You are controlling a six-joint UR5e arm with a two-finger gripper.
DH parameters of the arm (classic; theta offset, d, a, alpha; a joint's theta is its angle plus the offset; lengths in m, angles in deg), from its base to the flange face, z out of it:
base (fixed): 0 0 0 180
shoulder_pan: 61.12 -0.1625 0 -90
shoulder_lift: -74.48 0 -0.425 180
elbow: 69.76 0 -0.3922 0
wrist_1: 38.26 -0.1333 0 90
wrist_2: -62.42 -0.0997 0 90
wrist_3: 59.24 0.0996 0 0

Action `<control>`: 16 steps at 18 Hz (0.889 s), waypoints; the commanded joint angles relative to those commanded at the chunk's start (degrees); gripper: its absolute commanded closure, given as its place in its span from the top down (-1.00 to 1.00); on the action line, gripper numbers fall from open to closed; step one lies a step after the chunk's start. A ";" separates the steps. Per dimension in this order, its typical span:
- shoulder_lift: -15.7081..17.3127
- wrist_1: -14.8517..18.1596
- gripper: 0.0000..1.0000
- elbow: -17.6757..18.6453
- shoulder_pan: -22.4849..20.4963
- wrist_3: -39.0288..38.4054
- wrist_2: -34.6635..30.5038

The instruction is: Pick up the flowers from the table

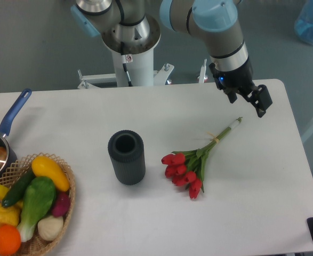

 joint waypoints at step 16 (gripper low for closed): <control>-4.74 -0.44 1.00 -0.44 1.32 -15.75 4.74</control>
